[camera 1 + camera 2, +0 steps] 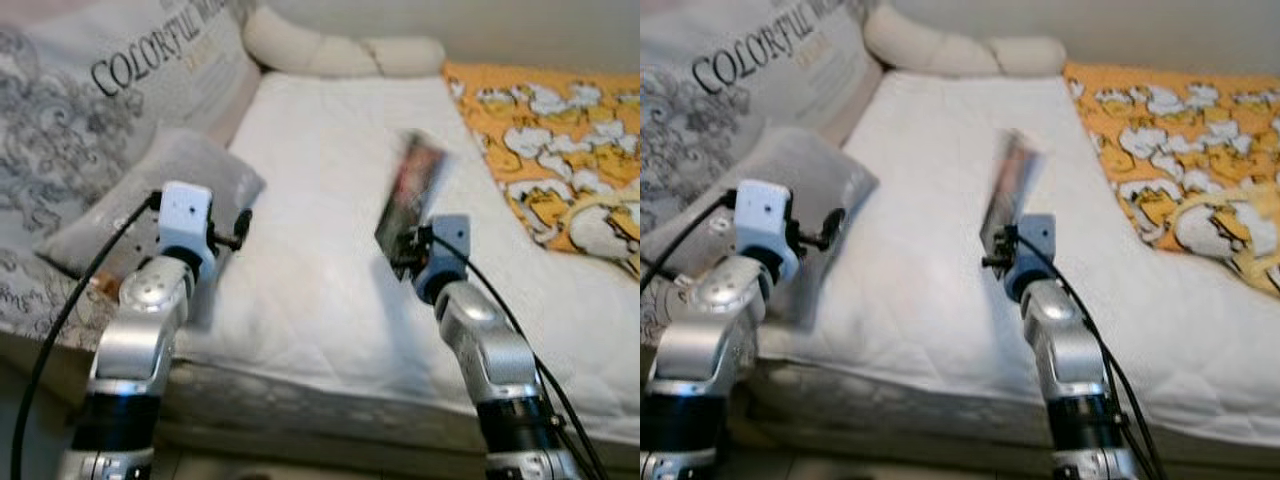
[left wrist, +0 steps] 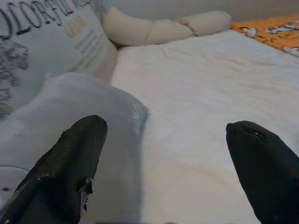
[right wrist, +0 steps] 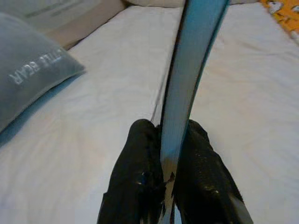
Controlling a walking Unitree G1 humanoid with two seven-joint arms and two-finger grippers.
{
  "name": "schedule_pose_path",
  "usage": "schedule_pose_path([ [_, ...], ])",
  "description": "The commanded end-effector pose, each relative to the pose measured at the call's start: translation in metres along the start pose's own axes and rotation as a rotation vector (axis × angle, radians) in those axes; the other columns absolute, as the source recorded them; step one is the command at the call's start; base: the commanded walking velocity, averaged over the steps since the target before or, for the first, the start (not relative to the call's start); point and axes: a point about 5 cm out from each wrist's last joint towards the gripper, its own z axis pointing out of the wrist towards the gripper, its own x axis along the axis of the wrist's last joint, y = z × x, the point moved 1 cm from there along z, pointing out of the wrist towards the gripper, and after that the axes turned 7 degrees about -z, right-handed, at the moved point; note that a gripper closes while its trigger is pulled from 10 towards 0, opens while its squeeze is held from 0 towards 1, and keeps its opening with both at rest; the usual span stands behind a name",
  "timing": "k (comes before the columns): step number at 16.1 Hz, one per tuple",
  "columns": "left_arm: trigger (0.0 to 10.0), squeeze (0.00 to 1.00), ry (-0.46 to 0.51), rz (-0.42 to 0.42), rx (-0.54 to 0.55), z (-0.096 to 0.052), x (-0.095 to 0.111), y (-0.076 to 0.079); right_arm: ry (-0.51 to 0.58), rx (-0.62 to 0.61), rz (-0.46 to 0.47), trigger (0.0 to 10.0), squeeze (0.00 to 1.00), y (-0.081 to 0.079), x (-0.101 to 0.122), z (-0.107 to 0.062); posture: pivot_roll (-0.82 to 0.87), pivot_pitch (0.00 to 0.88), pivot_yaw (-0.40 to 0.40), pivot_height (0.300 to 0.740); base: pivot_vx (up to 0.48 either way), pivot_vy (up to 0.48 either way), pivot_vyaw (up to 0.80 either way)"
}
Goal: Clean up the room
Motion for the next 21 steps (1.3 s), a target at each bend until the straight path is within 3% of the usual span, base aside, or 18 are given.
schedule_pose_path([
  [1, 10.0, 0.0, 0.006, 0.001, 0.003, 0.0, 0.003, -0.001, 0.057, 0.037, -0.012, 10.0, 0.0, -0.01, 0.015, 0.002, 0.04, 0.0, 0.01, 0.74, 0.349, 0.0, 0.0],
  [8, 10.0, 0.0, -0.005, 0.001, 0.007, -0.001, 0.002, -0.003, 0.048, 0.027, -0.007, 10.0, 0.0, -0.007, 0.013, 0.003, 0.05, 0.0, 0.015, 0.74, 0.343, 0.0, 0.0],
  [12, 10.0, 0.0, -0.05, 0.045, -0.053, -0.006, -0.003, -0.008, 0.038, 0.09, 0.073, 10.0, 0.0, -0.001, 0.026, 0.014, 0.06, 0.0, 0.024, 0.74, 0.149, 0.0, 0.0],
  [15, 10.0, 0.0, -0.124, 0.11, -0.185, -0.023, -0.012, -0.013, -0.081, 0.318, 0.14, 10.0, 0.0, -0.023, 0.02, 0.033, 0.11, 0.0, 0.015, 0.74, 0.0, 0.0, 0.0],
  [17, 10.0, 0.0, -0.184, 0.139, -0.264, -0.036, -0.017, -0.014, -0.121, 0.375, 0.129, 10.0, 0.0, -0.034, 0.017, 0.043, 0.14, 0.0, 0.017, 0.74, 0.0, 0.0, 0.0],
  [21, 10.0, 0.0, -0.298, 0.212, -0.383, -0.063, -0.02, -0.022, -0.202, 0.465, 0.245, 10.0, 0.0, -0.059, 0.017, 0.059, 0.23, 0.0, -0.014, 0.74, 0.0, 0.0, 0.0],
])
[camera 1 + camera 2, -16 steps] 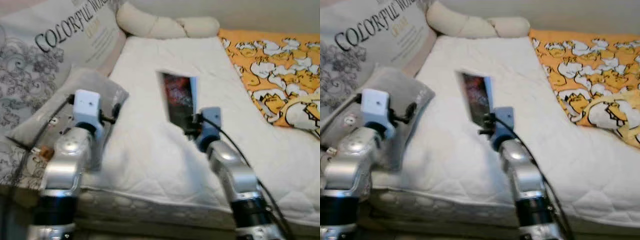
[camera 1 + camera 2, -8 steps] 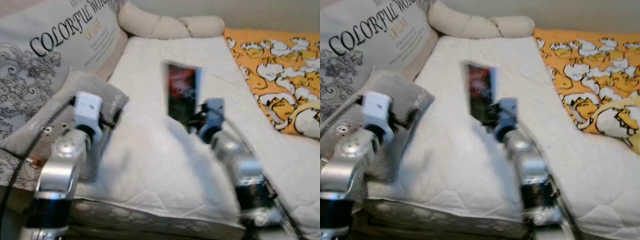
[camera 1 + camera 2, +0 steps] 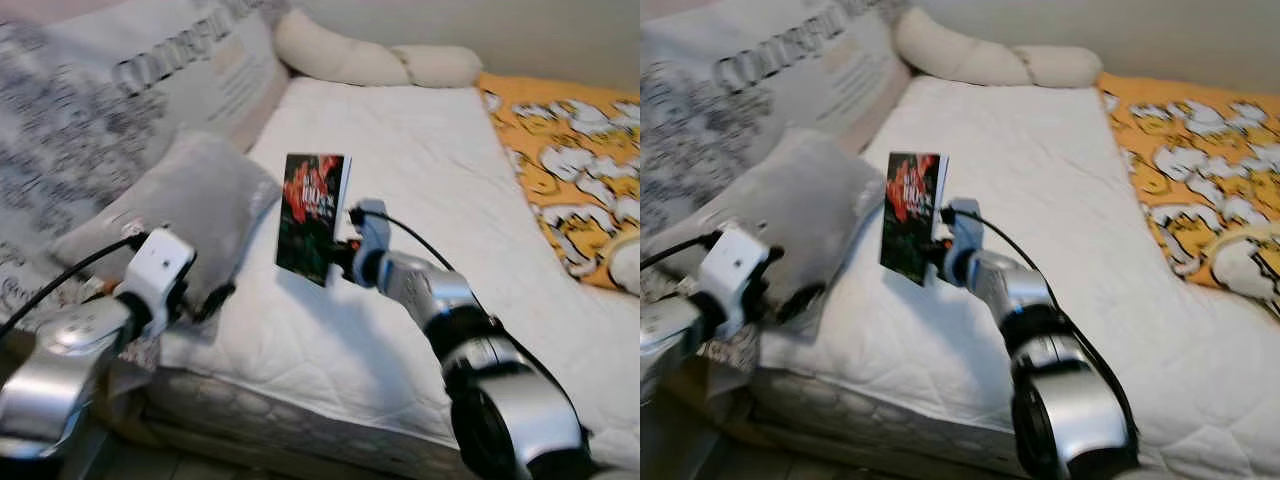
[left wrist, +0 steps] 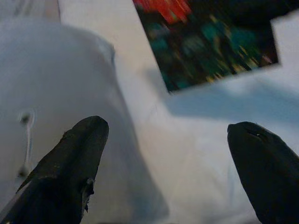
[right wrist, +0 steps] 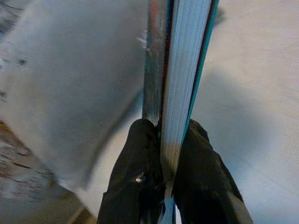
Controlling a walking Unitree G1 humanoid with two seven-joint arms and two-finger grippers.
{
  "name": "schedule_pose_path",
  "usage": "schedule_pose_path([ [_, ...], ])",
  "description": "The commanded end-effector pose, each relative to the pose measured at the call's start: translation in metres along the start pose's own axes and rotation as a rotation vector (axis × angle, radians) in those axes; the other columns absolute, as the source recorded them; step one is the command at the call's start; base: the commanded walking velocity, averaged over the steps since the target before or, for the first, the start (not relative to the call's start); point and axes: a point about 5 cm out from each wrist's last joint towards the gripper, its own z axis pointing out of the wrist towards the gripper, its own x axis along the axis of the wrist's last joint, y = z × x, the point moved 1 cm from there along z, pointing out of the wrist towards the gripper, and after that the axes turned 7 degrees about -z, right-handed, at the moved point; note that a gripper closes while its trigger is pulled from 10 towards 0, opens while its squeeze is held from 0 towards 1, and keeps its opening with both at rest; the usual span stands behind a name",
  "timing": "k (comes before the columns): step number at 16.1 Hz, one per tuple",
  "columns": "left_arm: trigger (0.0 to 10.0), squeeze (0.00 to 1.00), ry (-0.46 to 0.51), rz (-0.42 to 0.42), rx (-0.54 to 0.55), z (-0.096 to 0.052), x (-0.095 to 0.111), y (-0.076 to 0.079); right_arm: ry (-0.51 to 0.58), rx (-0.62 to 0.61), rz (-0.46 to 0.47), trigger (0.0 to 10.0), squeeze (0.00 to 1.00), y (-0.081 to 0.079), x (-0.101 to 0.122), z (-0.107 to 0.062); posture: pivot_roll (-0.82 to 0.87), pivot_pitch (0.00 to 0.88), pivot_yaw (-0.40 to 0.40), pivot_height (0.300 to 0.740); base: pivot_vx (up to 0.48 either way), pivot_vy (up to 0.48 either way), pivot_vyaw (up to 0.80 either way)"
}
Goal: Clean up the room
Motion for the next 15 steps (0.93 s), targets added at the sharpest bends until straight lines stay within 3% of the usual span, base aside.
schedule_pose_path([
  [1, 10.0, 0.0, -0.007, 0.011, -0.021, -0.006, 0.003, 0.001, 0.04, 0.03, 0.04, 10.0, 0.0, -0.004, 0.007, 0.003, 0.25, 0.0, -0.025, 0.74, 0.0, 0.0, 0.0],
  [7, 10.0, 0.0, -0.098, 0.04, -0.056, -0.039, 0.001, 0.008, -0.062, 0.034, 0.169, 10.0, 0.0, -0.026, -0.026, 0.019, 0.38, 0.019, -0.073, 0.74, 0.0, 0.0, 0.0],
  [11, 10.0, 0.0, -0.148, 0.034, -0.137, -0.052, -0.001, 0.025, -0.134, -0.054, 0.123, 10.0, 0.0, -0.019, -0.053, 0.017, 0.42, 0.084, -0.076, 0.74, 0.0, 0.0, 0.0],
  [12, 10.0, 0.0, -0.161, 0.033, -0.15, -0.055, -0.002, 0.029, -0.15, -0.07, 0.116, 10.0, 0.7, -0.015, -0.059, 0.015, 0.44, 0.097, -0.078, 0.74, 0.0, 0.0, 0.0],
  [13, 10.0, 0.0, -0.167, 0.029, -0.149, -0.057, -0.002, 0.031, -0.168, -0.092, 0.103, 10.0, 1.0, -0.011, -0.064, 0.013, 0.44, 0.104, -0.079, 0.74, 0.0, 0.0, 0.0],
  [15, 10.0, 0.0, -0.173, 0.016, -0.146, -0.06, -0.002, 0.035, -0.209, -0.155, 0.051, 10.0, 1.0, 0.0, -0.073, 0.008, 0.45, 0.114, -0.083, 0.74, 0.0, 0.0, 0.0],
])
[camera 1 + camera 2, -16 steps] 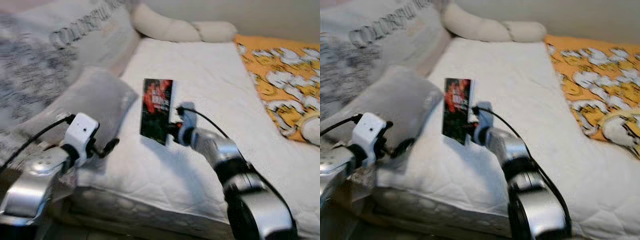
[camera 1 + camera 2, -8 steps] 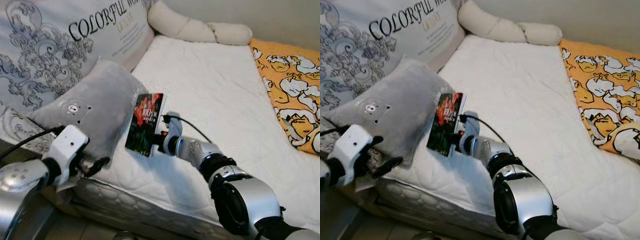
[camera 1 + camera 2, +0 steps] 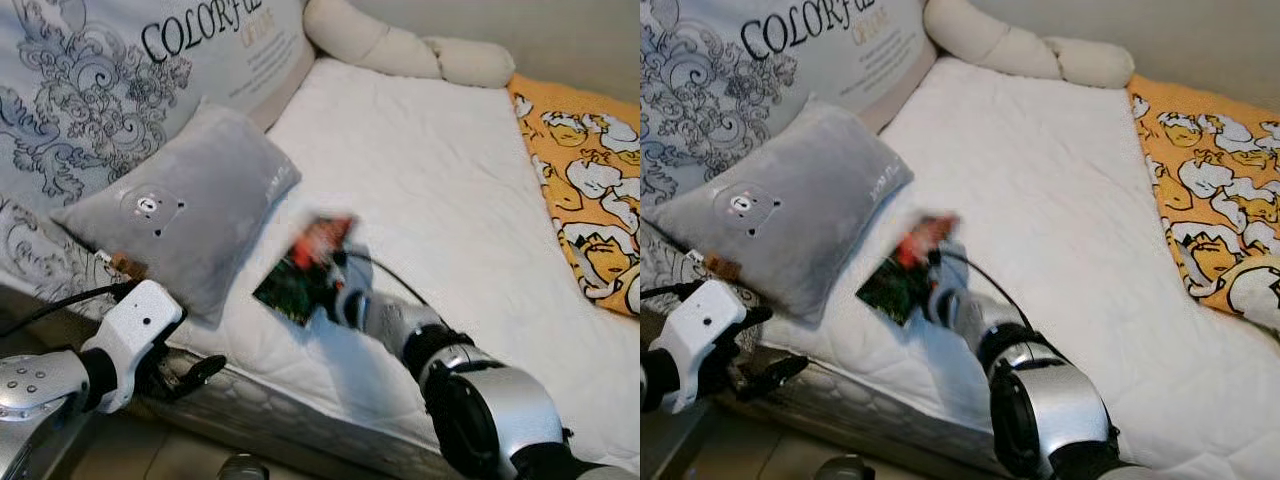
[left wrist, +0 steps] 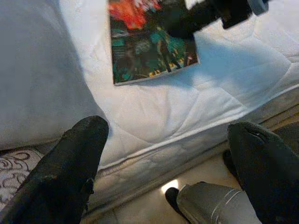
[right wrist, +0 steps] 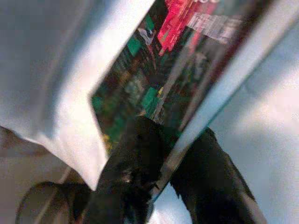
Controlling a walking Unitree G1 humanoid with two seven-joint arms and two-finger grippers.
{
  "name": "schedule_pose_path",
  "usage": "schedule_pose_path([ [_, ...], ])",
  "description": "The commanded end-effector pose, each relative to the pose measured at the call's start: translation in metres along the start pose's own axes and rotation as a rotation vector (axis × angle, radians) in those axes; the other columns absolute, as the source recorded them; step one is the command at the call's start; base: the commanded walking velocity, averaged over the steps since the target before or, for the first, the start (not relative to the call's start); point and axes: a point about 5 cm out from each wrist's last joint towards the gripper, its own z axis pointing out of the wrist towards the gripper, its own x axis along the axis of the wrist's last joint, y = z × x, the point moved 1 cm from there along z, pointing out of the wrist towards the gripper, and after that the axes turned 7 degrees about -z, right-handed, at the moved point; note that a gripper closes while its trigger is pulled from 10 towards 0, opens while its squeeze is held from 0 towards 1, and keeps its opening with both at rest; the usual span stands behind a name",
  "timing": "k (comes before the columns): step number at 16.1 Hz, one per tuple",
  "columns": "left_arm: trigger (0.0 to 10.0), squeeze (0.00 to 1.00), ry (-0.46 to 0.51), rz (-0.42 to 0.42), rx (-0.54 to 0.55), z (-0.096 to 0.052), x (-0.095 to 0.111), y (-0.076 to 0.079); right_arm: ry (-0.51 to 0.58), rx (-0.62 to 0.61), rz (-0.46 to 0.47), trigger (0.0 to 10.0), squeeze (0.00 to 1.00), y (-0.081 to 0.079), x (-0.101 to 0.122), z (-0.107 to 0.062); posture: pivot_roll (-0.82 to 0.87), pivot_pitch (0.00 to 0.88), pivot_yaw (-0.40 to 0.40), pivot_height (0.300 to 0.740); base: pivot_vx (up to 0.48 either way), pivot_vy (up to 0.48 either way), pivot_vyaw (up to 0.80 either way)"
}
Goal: Clean up the room
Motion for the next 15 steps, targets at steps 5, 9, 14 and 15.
schedule_pose_path([
  [5, 10.0, 0.0, 0.015, -0.006, 0.014, -0.001, 0.006, 0.005, -0.001, -0.158, -0.085, 10.0, 1.0, 0.036, 0.0, -0.011, 0.45, 0.109, -0.087, 0.74, 0.0, 0.0, 0.0],
  [9, 10.0, 0.0, 0.026, -0.005, 0.008, 0.007, 0.01, 0.004, 0.009, -0.187, -0.124, 10.0, 1.0, 0.055, 0.003, -0.019, 0.43, 0.086, -0.083, 0.74, 0.0, 0.0, 0.0],
  [14, 10.0, 0.0, 0.117, -0.034, 0.025, 0.031, 0.018, -0.003, 0.04, -0.15, -0.123, 10.0, 1.0, 0.069, 0.008, -0.028, 0.29, 0.0, -0.065, 0.74, 0.0, 0.0, 0.0],
  [15, 10.0, 0.0, 0.172, -0.084, 0.063, 0.044, 0.021, -0.007, 0.091, -0.159, -0.075, 10.0, 1.0, 0.074, 0.017, -0.031, 0.22, 0.0, -0.055, 0.74, 0.0, 0.0, 0.0],
])
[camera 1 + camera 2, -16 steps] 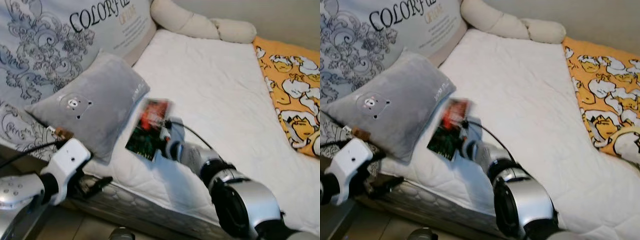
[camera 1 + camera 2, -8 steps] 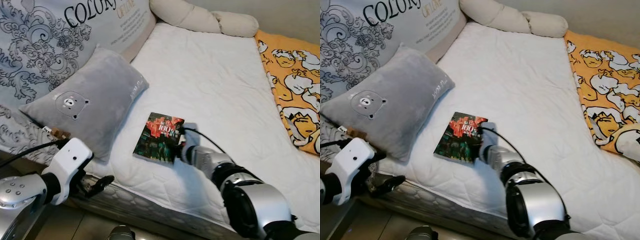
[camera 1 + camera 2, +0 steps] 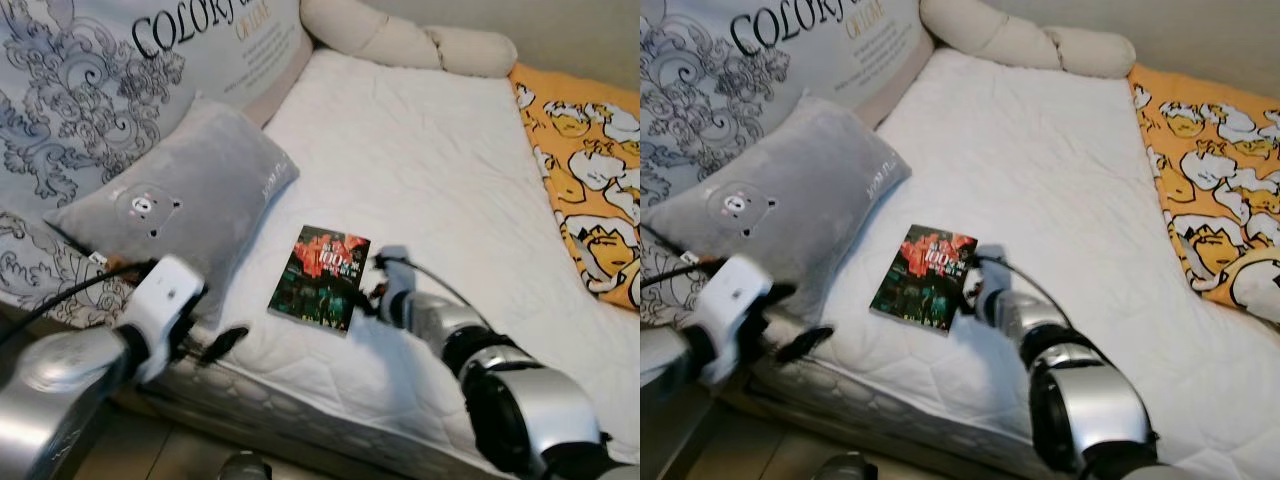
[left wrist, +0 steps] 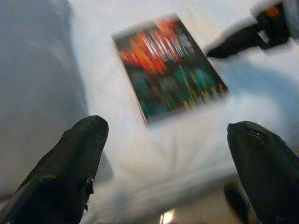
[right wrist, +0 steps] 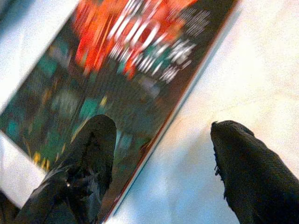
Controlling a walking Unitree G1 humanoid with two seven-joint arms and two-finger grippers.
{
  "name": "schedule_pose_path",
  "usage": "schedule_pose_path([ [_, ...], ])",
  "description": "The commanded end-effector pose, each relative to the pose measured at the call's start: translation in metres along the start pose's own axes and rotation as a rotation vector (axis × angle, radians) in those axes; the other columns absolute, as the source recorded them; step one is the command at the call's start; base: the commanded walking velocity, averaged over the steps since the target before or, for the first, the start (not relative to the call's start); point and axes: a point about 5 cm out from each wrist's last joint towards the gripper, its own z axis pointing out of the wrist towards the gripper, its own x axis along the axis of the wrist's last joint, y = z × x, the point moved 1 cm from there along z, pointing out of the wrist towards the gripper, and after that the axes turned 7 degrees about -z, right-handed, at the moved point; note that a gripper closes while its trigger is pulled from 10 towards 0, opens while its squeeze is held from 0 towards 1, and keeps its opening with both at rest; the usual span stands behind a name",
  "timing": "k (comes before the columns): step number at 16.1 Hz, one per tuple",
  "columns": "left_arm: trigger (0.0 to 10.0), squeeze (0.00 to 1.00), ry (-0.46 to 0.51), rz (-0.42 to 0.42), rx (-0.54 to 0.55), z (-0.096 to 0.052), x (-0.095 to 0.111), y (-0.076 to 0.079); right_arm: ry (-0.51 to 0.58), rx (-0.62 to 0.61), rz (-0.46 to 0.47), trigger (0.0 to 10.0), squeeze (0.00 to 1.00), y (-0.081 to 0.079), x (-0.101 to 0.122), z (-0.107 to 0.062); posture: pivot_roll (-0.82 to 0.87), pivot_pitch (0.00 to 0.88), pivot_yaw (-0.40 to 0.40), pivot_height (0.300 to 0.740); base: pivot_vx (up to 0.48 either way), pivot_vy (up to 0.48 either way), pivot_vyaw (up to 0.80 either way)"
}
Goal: Clean up the room
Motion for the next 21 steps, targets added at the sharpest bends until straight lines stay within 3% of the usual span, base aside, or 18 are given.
schedule_pose_path([
  [1, 10.0, 0.0, 0.018, -0.003, 0.043, 0.007, -0.001, -0.003, 0.046, -0.018, 0.032, 10.0, 1.0, 0.009, 0.008, -0.003, 0.22, 0.0, -0.055, 0.74, 0.0, 0.0, 0.0],
  [3, 10.0, 0.0, 0.089, -0.074, 0.126, 0.021, -0.001, -0.007, 0.053, -0.035, -0.026, 10.0, 1.0, 0.019, 0.012, -0.008, 0.13, 0.0, -0.045, 0.74, 0.0, 0.0, 0.0],
  [4, 10.0, 0.0, 0.15, -0.128, 0.196, 0.035, 0.002, -0.009, 0.193, -0.043, -0.077, 10.0, 1.0, 0.03, 0.026, -0.017, 0.07, 0.0, -0.051, 0.74, 0.0, 0.0, 0.0],
  [6, 10.0, 0.0, 0.217, -0.159, 0.274, 0.045, 0.008, -0.011, 0.259, -0.094, -0.092, 10.0, 1.0, 0.036, 0.028, -0.025, 0.02, 0.0, -0.036, 0.74, 0.0, 0.0, 0.0],
  [9, 10.0, 0.0, 0.237, -0.173, 0.324, 0.053, 0.007, -0.011, 0.354, -0.185, -0.184, 10.0, 1.0, 0.032, 0.026, -0.038, -0.04, 0.0, -0.01, 0.74, 0.0, -0.091, 0.0],
  [10, 10.0, 0.0, 0.251, -0.168, 0.346, 0.057, 0.009, -0.014, 0.378, -0.223, -0.178, 10.0, 1.0, 0.031, 0.021, -0.045, -0.06, 0.0, 0.003, 0.74, 0.0, -0.319, 0.0],
  [12, 10.0, 0.0, 0.269, -0.161, 0.398, 0.061, 0.013, -0.021, 0.423, -0.292, -0.067, 10.0, 1.0, 0.036, 0.017, -0.056, -0.05, 0.0, 0.006, 0.74, 0.0, -0.319, 0.0],
  [16, 10.0, 0.0, 0.268, -0.138, 0.418, 0.064, 0.013, -0.029, 0.42, -0.334, -0.072, 10.0, 1.0, 0.03, 0.007, -0.064, -0.04, 0.0, 0.011, 0.74, 0.0, -0.32, 0.0],
  [21, 10.0, 0.0, 0.275, -0.124, 0.444, 0.066, 0.015, -0.037, 0.43, -0.333, -0.114, 10.0, 1.0, 0.022, 0.016, -0.064, -0.02, 0.0, 0.016, 0.74, 0.0, -0.316, 0.0],
])
